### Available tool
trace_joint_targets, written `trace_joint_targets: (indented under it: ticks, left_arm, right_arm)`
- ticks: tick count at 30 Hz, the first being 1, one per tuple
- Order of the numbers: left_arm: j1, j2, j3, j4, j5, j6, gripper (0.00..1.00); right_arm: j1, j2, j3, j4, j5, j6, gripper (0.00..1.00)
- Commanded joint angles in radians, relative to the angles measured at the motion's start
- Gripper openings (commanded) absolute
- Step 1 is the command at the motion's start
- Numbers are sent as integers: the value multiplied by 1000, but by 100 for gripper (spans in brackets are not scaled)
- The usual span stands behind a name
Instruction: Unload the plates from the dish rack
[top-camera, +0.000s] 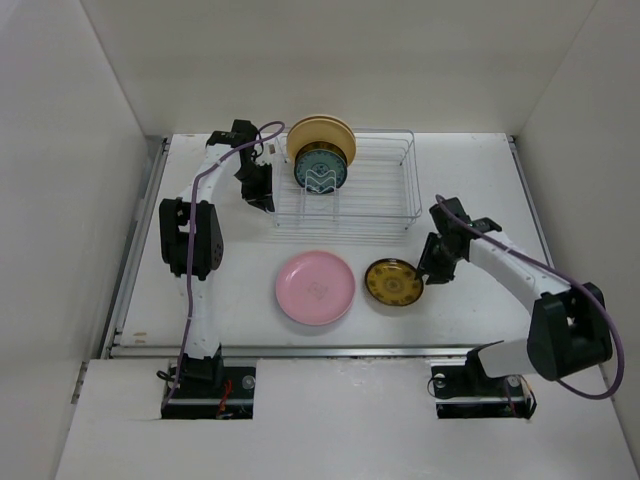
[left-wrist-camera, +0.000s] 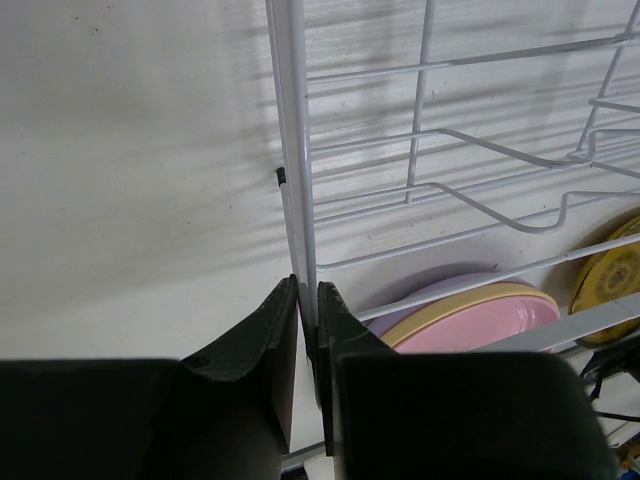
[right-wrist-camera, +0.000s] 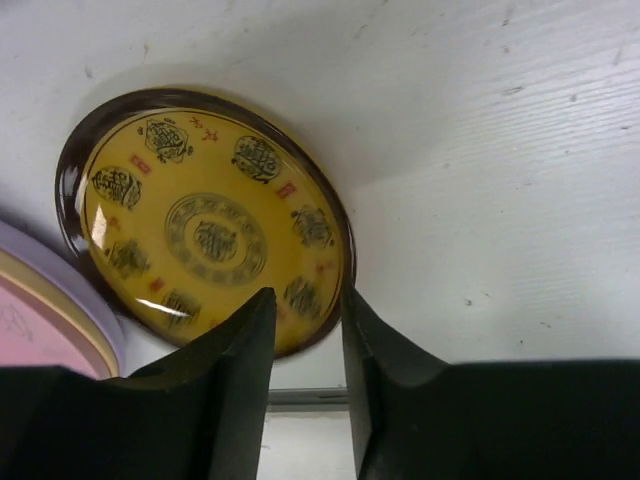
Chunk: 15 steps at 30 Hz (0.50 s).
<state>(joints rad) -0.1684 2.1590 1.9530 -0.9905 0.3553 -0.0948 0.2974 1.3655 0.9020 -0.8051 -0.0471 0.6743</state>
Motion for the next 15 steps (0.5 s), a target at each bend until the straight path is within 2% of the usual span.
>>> trace_joint_targets:
  ticks: [1,3,6,9,11,14,15]
  left_arm:
    - [-8,21,32,-17,59,-34,0]
    - [-8,30,32,-26,59,-34,0]
    - [-8,30,41,-27,68,-34,0]
    - [-8,30,52,-27,68,-34,0]
    - [-8,30,61,-36,68,-34,0]
    - [-8,30,72,-36,56,-23,0]
    - [-8,30,72,-36,45,-23,0]
  right_arm:
    - [-7,6,61,-2,56,44,39]
    - [-7,6,92,-11,56,44,45]
    - [-7,-63,172,-11,41,-33,46]
    - [2,-94,267,111,-31,-137,50]
    - [25,-30,343,165,-65,-267,56]
    - [69,223,622,163,-53,-441,59]
    - [91,297,800,137,-43,-481,59]
